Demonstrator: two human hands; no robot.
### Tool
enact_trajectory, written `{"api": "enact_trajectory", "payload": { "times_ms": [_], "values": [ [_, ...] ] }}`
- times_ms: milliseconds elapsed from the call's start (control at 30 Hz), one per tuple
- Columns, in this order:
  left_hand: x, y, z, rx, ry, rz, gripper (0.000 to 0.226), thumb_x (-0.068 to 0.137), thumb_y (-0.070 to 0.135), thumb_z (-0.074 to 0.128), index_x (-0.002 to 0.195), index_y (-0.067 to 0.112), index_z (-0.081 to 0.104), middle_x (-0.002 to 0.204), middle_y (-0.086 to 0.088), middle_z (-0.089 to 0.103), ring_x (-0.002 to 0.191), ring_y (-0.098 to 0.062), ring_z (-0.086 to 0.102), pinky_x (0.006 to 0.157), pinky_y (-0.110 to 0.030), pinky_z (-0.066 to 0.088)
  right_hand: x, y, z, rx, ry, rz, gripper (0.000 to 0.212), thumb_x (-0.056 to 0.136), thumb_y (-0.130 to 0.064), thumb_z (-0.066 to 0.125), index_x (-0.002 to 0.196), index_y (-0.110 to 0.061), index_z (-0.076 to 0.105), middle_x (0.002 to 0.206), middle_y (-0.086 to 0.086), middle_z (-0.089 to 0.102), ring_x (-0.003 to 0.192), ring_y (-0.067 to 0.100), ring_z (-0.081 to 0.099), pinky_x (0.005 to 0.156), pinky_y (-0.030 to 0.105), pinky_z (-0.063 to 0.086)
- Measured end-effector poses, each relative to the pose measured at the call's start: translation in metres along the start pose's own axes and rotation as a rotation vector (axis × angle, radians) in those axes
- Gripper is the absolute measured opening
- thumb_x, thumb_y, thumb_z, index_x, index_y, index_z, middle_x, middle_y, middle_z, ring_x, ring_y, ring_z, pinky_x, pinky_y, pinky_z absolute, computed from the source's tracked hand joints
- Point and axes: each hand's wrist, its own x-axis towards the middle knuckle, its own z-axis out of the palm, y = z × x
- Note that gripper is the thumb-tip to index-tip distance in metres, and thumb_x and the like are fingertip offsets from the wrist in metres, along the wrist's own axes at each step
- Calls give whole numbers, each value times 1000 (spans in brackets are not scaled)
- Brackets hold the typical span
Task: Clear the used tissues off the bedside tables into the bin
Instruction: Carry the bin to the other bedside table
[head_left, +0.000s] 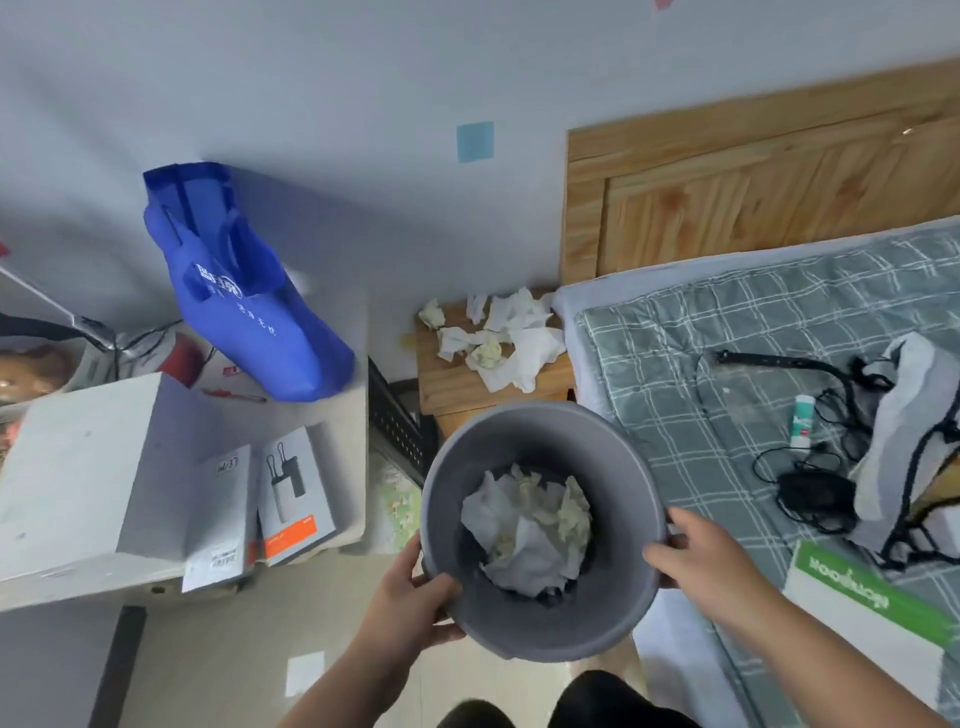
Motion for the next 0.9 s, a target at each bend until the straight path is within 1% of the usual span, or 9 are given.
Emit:
{"api": "enact_trajectory", "payload": {
  "times_ms": [133, 267, 400, 467, 533, 600, 733, 800, 900],
  "values": [
    [38, 28, 8, -69, 21, -13, 63, 72, 9, 69, 116, 54, 72, 102, -14, 82, 82, -28, 80, 72, -43, 67, 56, -42, -16, -6, -47, 15, 26, 87, -2, 60, 102, -20, 71, 84, 3, 82, 76, 21, 79, 63, 34, 66],
    [78, 32, 3, -130, 29, -40, 67, 80, 2, 68, 116, 58, 73, 108, -14, 82, 92, -35, 80, 75, -46, 67, 105, -56, -3, 35, -62, 52, 40, 91, -3, 58, 117, -31, 66, 90, -3, 83, 79, 16, 79, 63, 32, 65],
    [134, 16, -6, -155, 48, -81, 62, 72, 6, 71, 113, 53, 76, 109, -16, 81, 100, -44, 77, 74, -47, 68, 159, -40, 30, 26, -37, 130, 41, 85, -8, 56, 111, -38, 67, 91, -5, 83, 83, 19, 77, 87, 52, 61],
    [172, -2, -12, -143, 58, -120, 59, 79, 1, 70, 112, 51, 77, 108, -14, 81, 95, -40, 79, 71, -43, 67, 189, -24, 51, 63, -6, 197, 42, 77, -17, 56, 108, -42, 68, 92, -6, 83, 87, 22, 77, 88, 51, 61],
    [215, -22, -18, -139, 74, -159, 60, 87, -3, 68, 115, 49, 77, 105, -14, 82, 86, -33, 80, 68, -40, 67, 225, -6, 72, 92, 34, 248, 45, 70, -20, 54, 108, -39, 70, 87, -7, 82, 79, 18, 76, 81, 46, 62],
    [257, -43, -20, -139, 102, -193, 59, 80, 4, 69, 121, 46, 75, 104, -15, 82, 86, -31, 79, 69, -39, 67, 263, 18, 93, 134, 54, 289, 44, 70, -16, 53, 107, -30, 73, 81, -4, 79, 65, 15, 68, 67, 39, 56],
    [330, -93, -19, -128, 147, -217, 53, 72, 13, 68, 111, 48, 77, 105, -7, 83, 88, -29, 82, 67, -32, 66, 335, 67, 130, 90, 88, 301, 32, 74, -12, 53, 92, -27, 74, 62, -9, 66, 46, 5, 51, 47, 17, 38],
    [365, -121, -20, -129, 157, -229, 52, 73, 13, 69, 113, 45, 77, 108, -9, 82, 91, -34, 81, 69, -33, 67, 372, 91, 143, 64, 80, 282, 28, 73, -17, 53, 94, -23, 72, 63, -3, 64, 50, 8, 50, 52, 22, 38],
    [417, -157, -21, -114, 163, -230, 51, 76, 12, 69, 116, 42, 76, 111, -12, 81, 98, -38, 79, 73, -36, 67, 427, 127, 161, 25, 25, 263, 23, 79, -19, 56, 95, -21, 73, 82, 11, 73, 67, 18, 63, 65, 32, 44]
  ]
}}
